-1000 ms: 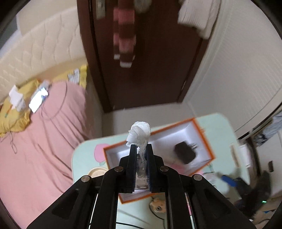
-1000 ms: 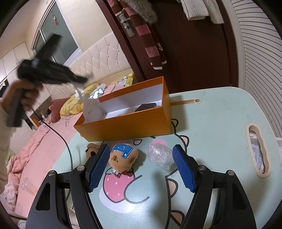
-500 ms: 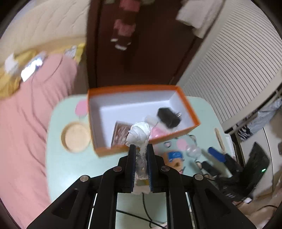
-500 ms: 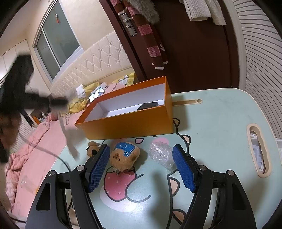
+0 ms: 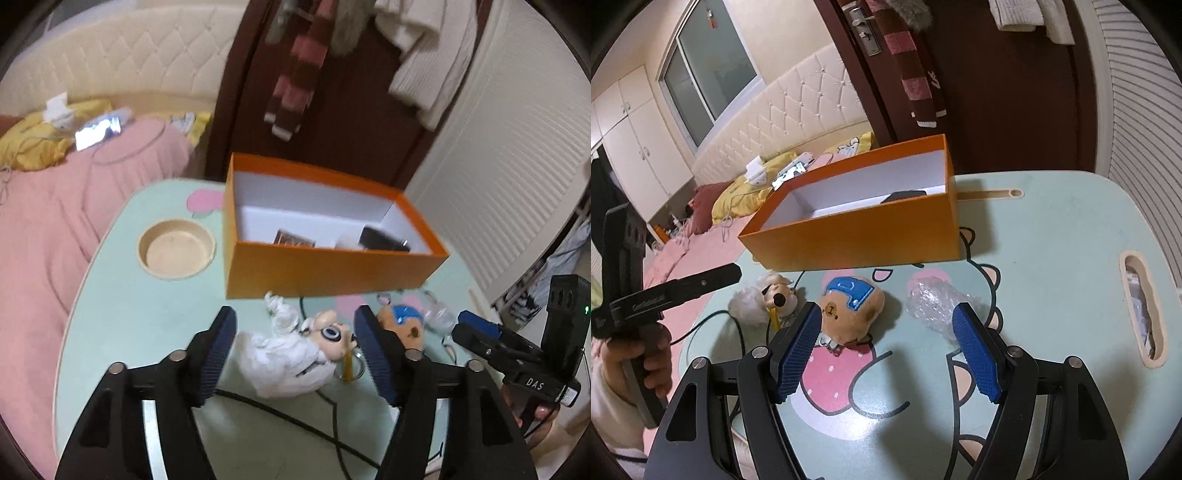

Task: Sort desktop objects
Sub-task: 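Lift the white tissue out with the left tool and drop it on table, then grasp the brown card box inside the orange box with the right tool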

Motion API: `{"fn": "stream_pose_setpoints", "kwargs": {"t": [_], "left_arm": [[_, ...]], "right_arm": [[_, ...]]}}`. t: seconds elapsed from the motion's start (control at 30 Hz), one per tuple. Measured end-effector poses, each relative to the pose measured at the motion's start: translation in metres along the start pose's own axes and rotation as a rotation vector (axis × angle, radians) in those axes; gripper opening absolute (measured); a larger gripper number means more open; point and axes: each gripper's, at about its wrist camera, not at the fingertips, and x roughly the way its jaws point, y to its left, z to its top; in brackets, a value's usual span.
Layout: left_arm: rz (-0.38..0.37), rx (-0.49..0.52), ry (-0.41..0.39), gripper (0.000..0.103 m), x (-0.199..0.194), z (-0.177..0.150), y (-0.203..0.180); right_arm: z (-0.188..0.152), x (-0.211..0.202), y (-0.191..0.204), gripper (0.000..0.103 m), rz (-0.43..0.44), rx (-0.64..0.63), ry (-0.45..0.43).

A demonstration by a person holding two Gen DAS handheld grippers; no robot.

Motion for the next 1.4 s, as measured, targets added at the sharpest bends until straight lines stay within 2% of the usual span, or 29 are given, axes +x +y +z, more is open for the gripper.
{"fn": "stream_pose_setpoints", "kwargs": {"t": [0.13,0.2,0.33,0.43,0.53,0.73,0.8,0.87,0.9,1.03,1.13,1.2,1.3,1.4], "left_arm": [[0.048,0.002,-0.033,0.084,0.004,-0.015,0.001],[0.062,-0.002,-0.043,0.084,0.006,-0.021,0.004],[0.082,0.005,-0.049,0.084,0.011,-0.031,0.007],[0.069,0.018,-0.07,0.084,0.009,-0.034,0.007],[0.058,0.005,-0.083,0.084,0.007,-0.035,0.01],[-0.003,-0.11,-0.087,0.084,0.006,-0.034,0.031],[-0.017,-0.134,-0.083,0.084,0.007,-0.033,0.035],[-0.028,-0.145,-0.077,0.084,0.008,-0.033,0.036],[-0.033,-0.146,-0.073,0.084,0.008,-0.033,0.036],[-0.031,-0.13,-0.068,0.084,0.009,-0.034,0.034],[-0.027,-0.131,-0.059,0.084,0.011,-0.034,0.033],[-0.029,-0.142,-0.061,0.084,0.011,-0.034,0.035],[-0.033,-0.157,-0.062,0.084,0.01,-0.035,0.037],[-0.029,-0.159,-0.066,0.085,0.011,-0.036,0.037]], "right_arm": [[0.011,-0.005,0.014,0.074,-0.003,-0.054,-0.008],[0.024,-0.004,0.022,0.074,0.031,-0.065,0.017],[0.071,0.006,0.038,0.074,0.104,-0.055,0.093],[0.111,0.032,0.053,0.074,0.141,-0.027,0.205],[0.138,0.082,0.065,0.074,0.138,0.067,0.398],[0.146,0.172,0.087,0.074,-0.066,0.107,0.633],[0.136,0.193,0.088,0.074,-0.046,0.195,0.718],[0.129,0.206,0.089,0.071,-0.05,0.244,0.762],[0.128,0.209,0.092,0.067,-0.07,0.23,0.768],[0.125,0.221,0.101,0.064,-0.148,0.175,0.791],[0.123,0.23,0.108,0.05,-0.206,0.134,0.807],[0.122,0.226,0.108,0.049,-0.187,0.132,0.782],[0.122,0.217,0.101,0.048,-0.097,0.187,0.712],[0.127,0.198,0.099,0.048,-0.07,0.172,0.593]]}}
